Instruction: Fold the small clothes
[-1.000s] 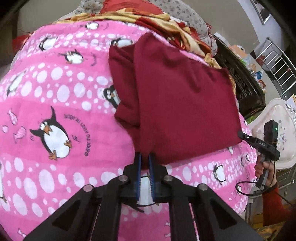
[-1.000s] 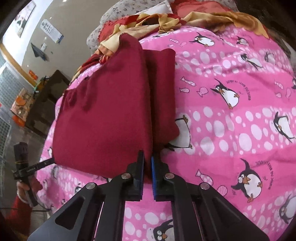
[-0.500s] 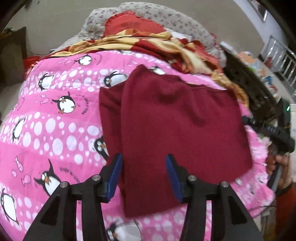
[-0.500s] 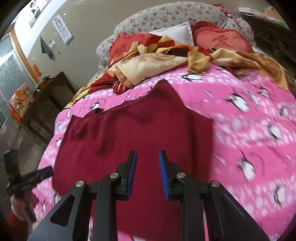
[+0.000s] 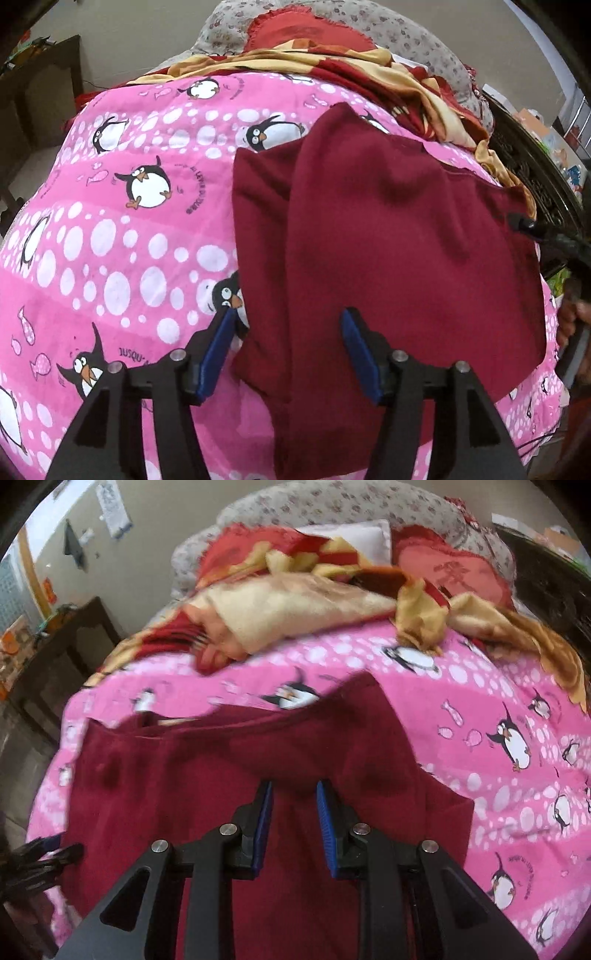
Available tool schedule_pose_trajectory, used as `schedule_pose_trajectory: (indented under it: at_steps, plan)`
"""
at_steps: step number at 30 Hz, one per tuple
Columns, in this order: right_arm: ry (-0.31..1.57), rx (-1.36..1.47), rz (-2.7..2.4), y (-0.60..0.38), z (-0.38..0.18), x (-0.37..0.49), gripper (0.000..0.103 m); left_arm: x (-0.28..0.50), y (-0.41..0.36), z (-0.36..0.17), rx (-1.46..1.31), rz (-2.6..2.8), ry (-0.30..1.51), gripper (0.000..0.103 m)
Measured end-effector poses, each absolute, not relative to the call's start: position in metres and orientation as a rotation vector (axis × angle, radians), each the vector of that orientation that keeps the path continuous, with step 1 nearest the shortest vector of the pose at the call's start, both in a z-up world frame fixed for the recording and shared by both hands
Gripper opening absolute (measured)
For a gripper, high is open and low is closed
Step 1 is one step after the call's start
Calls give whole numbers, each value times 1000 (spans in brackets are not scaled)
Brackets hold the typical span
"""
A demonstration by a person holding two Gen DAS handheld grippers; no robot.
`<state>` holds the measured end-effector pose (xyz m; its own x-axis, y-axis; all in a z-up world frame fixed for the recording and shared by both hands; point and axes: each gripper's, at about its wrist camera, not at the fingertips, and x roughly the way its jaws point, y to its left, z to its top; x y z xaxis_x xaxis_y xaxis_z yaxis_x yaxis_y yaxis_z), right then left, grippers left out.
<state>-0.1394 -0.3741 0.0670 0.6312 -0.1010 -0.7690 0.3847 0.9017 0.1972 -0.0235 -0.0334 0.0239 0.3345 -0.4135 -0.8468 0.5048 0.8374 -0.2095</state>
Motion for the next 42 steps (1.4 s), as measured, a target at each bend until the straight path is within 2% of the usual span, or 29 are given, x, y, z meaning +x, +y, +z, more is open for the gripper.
schedule_pose_trajectory:
  at_steps: [5, 11, 20, 23, 24, 26, 28, 33, 35, 37, 39, 40, 41, 42]
  plan:
    - [811, 327, -94, -321, 90, -121, 31, -24, -33, 23, 86, -602, 1071, 65]
    - [844, 205, 69, -248, 83, -66, 31, -24, -24, 19, 19, -609, 1075, 65]
    - [960, 276, 58, -228, 41, 12, 31, -25, -15, 15, -51, -637, 1061, 66]
    - [959, 359, 50, -229, 48, 10, 31, -25, -8, 14, -87, -653, 1061, 66]
    - [949, 368, 76, -226, 53, 7, 32, -26, -6, 13, -99, -656, 1058, 66]
    - [928, 328, 125, -208, 65, 3, 48, -29, -3, 13, -111, -656, 1050, 66]
    - [937, 250, 144, -187, 69, 7, 60, -31, -1, 13, -118, -654, 1048, 66]
    - [1060, 93, 128, -150, 48, 30, 61, -35, 8, 14, -158, -665, 1058, 67]
    - [1090, 63, 103, -142, 38, 40, 67, -37, 12, 13, -162, -673, 1055, 69]
    - [1086, 47, 96, -137, 34, 43, 68, -42, 19, 13, -152, -682, 1053, 72]
    - [1073, 28, 93, -136, 33, 43, 59, -44, 16, 16, -131, -694, 1056, 76]
    - [1059, 24, 84, -138, 34, 41, 43, -44, 15, 17, -122, -699, 1058, 79]
    - [1045, 43, 85, -143, 36, 37, 32, -44, 14, 19, -121, -700, 1058, 81]
    - [1036, 81, 102, -149, 39, 34, 28, -44, 14, 19, -126, -699, 1056, 82]
